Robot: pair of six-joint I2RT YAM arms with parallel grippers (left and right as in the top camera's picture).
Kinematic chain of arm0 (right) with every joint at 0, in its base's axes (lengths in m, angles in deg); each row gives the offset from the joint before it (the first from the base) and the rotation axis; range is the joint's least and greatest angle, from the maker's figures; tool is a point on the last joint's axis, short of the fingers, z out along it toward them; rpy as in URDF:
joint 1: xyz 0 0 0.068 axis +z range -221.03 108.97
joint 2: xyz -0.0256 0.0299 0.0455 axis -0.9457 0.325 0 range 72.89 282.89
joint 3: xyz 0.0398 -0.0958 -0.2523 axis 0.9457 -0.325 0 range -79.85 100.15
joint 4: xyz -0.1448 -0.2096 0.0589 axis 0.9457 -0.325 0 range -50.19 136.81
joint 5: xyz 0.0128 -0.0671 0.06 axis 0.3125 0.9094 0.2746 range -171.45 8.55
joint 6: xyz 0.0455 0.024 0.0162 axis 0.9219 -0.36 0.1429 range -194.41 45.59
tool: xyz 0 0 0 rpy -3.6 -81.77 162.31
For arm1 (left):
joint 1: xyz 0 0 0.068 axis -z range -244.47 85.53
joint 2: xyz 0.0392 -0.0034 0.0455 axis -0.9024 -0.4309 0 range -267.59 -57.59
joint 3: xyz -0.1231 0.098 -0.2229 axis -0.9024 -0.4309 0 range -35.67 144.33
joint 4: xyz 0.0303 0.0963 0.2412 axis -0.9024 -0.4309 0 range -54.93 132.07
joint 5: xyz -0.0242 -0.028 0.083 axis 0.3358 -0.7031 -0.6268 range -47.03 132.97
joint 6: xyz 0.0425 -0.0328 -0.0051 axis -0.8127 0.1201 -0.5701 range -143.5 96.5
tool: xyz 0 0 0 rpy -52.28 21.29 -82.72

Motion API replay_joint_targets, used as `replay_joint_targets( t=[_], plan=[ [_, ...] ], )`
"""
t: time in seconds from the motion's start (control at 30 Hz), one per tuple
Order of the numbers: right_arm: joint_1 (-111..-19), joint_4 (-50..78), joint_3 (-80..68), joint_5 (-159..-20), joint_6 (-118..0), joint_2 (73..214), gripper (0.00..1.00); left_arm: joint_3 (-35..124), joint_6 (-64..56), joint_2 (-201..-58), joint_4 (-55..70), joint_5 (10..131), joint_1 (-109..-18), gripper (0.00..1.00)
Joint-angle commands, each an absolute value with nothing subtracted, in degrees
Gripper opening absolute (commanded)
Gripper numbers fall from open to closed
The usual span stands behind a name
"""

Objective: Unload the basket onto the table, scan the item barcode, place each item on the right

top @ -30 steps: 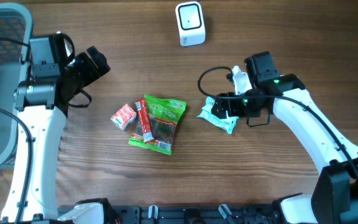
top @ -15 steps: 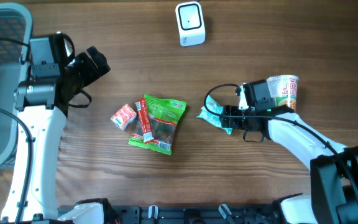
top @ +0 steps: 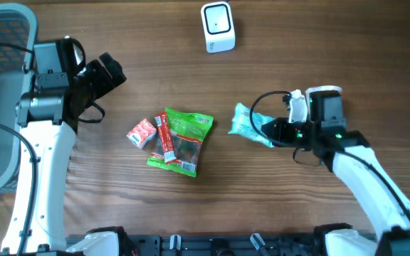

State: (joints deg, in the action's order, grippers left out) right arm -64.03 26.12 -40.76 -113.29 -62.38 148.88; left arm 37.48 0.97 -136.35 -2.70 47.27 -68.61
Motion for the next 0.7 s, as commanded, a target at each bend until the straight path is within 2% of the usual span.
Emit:
replay_joint_targets(
  t=[0.0,0.13,0.3,0.5,0.6,0.67],
  plan=[
    [-64.09,25.62,-40.04,-132.3,-68.85,142.58,0.04,37.8,0.73,-136.39,-2.57,46.74,-68.83,1.0],
    [-64.01,19.85,-39.08,-133.42,-69.11,135.98,0.04,37.8,0.73,-136.39,-2.57,46.74,-68.83,1.0],
    [-59.59,15.5,-36.65,-125.02,-69.64,135.31,0.04,37.8,0.73,-136.39,-2.57,46.76,-68.83,1.0],
    [-56.4,14.01,-36.58,-107.89,-66.27,137.16,0.04,37.8,0.73,-136.39,-2.57,46.74,-68.83,1.0],
    [-56.36,7.82,-31.45,-103.32,-70.43,142.12,0.04,37.8,0.73,-136.39,-2.57,46.76,-68.83,1.0],
    [-56.36,-2.19,-20.04,-95.12,-71.52,147.74,0.04,37.8,0.73,-136.39,-2.57,46.76,-68.83,1.0]
  ],
)
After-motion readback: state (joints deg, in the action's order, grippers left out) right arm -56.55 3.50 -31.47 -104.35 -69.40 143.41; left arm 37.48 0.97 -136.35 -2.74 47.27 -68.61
